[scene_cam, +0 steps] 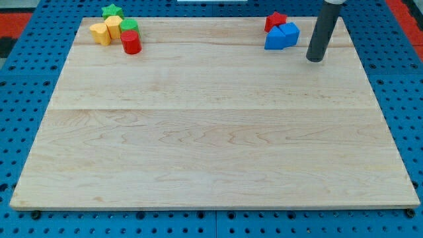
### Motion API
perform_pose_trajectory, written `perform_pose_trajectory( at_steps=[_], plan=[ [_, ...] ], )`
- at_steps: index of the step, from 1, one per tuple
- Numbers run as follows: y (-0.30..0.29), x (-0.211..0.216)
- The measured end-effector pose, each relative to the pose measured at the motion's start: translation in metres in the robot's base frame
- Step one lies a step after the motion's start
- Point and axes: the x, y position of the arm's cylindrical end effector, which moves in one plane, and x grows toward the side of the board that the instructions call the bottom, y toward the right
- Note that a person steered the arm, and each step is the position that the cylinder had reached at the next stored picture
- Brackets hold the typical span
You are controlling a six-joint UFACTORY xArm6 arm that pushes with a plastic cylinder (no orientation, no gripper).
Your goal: Move your arm to the center
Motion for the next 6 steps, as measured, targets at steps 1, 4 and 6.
perform_pose_trajectory(
  at_steps=[1,4,6],
  plan=[
    [-0.038,0.036],
    [-0.19,0.1],
    [-0.235,0.019]
  ],
)
